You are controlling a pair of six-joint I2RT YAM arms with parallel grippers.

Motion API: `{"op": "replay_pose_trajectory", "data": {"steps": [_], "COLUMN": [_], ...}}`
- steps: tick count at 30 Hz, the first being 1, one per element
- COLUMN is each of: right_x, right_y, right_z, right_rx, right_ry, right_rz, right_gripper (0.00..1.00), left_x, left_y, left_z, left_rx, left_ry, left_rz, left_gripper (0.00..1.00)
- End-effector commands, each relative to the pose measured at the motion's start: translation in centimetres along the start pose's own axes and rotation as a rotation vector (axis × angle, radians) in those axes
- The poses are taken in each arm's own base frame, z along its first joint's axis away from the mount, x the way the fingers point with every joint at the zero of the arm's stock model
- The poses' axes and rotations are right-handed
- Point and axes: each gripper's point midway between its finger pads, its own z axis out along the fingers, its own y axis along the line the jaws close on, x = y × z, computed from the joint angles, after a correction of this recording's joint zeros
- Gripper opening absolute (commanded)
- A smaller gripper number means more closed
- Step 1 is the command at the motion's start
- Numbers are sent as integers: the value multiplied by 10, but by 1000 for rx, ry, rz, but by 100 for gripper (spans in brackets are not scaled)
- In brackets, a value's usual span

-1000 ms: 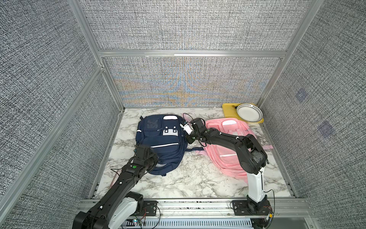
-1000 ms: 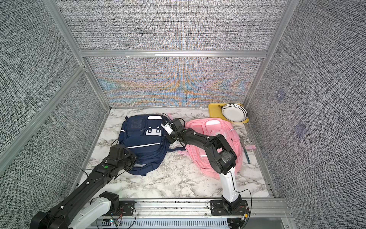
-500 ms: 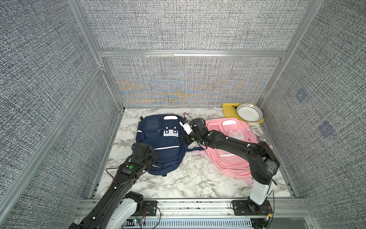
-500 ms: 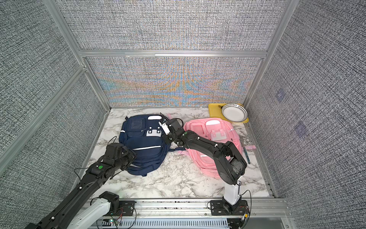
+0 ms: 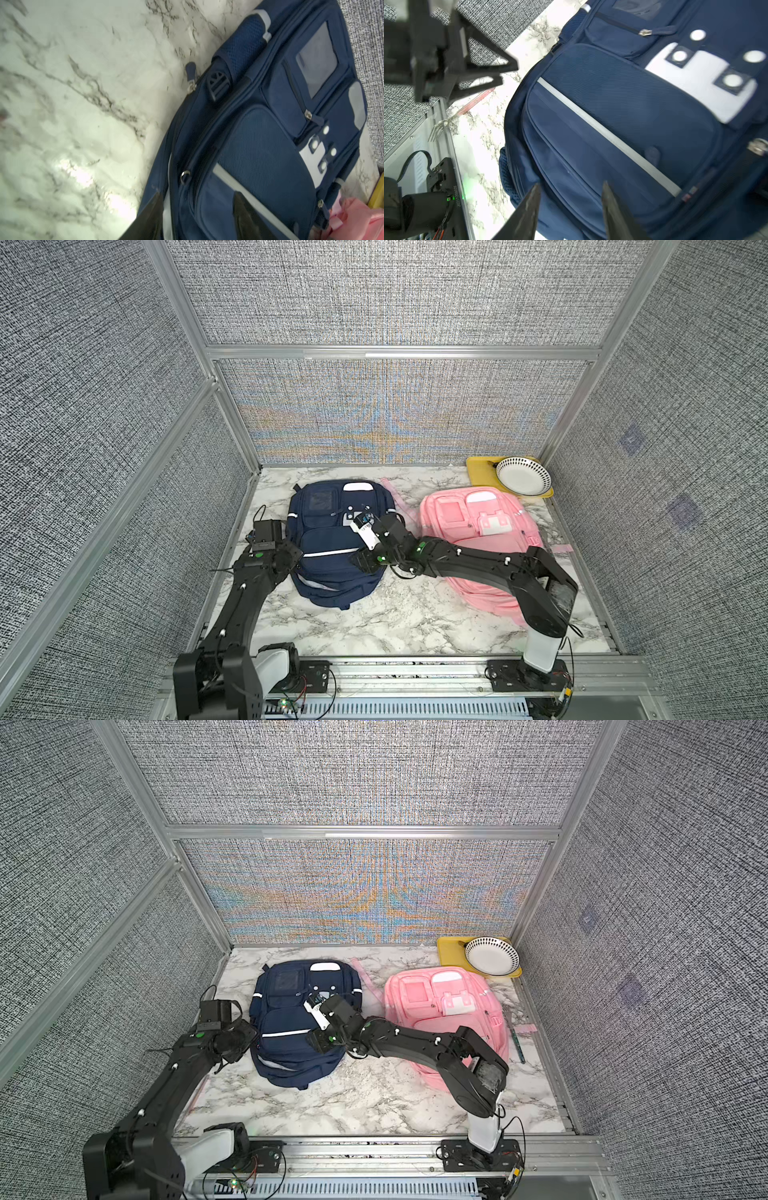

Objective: Zip up the backpack
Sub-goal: Adjust the backpack at the center of the board.

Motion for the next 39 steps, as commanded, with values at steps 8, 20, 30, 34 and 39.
{"op": "replay_pose_trajectory", "data": {"steps": [8,20,30,34,39], "right_x": [8,33,53,57,64], "right_y": [-12,-35,-52,-58,-75], "right_z": [27,11,0,-3,2], "right_rx": [126,201,221,215,225], "right_ry": [15,42,55,59,65], "right_rz": [-33,-61,11,35,111], "right_gripper": [51,51,51,51,51], "left_x": [-53,-86,-100,-99,-87], "left_y": [-15,-19,-41,-53,-67], "left_z": [46,91,122,123,118], "left_rx": [33,8,129,217,283], "left_ry": [112,91,98,83,108], "left_rz": [15,102,99,95,111], "left_gripper": [55,58,61,51,6]}}
